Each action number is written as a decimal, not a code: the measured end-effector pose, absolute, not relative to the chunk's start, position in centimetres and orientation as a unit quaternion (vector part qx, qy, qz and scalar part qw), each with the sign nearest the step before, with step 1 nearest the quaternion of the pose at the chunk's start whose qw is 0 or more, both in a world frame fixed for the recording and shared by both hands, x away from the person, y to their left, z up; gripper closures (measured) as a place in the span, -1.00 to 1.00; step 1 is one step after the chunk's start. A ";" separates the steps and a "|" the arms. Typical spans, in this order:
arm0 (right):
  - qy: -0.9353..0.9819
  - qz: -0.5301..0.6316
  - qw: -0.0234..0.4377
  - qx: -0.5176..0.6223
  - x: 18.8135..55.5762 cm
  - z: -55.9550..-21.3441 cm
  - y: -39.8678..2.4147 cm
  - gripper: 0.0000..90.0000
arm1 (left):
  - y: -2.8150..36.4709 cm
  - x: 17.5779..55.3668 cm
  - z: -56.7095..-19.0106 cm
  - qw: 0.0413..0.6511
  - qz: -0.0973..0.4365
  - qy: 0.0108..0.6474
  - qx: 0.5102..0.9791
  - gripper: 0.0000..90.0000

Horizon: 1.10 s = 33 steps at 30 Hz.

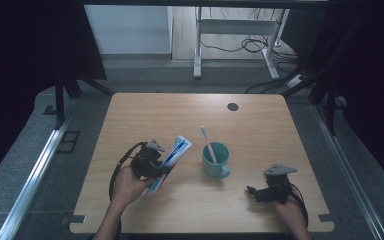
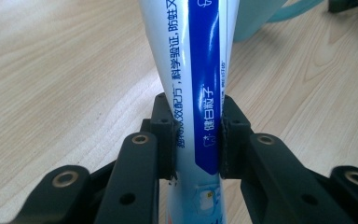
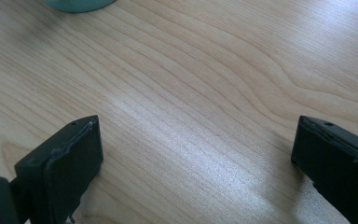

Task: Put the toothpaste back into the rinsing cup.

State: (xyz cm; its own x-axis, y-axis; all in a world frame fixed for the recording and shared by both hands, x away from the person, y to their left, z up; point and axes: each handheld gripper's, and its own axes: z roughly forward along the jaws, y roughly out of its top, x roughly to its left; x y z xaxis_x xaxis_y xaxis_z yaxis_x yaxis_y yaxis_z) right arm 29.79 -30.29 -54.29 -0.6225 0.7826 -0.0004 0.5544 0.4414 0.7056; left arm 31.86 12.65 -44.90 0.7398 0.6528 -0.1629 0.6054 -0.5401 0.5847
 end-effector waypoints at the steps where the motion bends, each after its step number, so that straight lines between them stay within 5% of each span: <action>1: 0.833 0.344 0.166 0.401 29.8 -54.3 -30.3 -0.96 | 12.7 31.7 -44.8 0.322 0.040 0.359 0.875 0.61; 33: 0.832 0.344 0.166 0.402 29.8 -54.3 -30.3 -0.96 | 10.1 30.8 -42.1 0.432 0.083 0.315 0.841 0.62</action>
State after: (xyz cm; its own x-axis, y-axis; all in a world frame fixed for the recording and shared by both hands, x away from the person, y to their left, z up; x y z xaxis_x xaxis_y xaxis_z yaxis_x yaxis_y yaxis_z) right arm 29.79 -30.28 -54.29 -0.6222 0.7829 0.0002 0.5548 0.4407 0.7057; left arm 30.75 10.10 -42.06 0.7884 0.6007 -0.1326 0.4580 -0.4294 0.7783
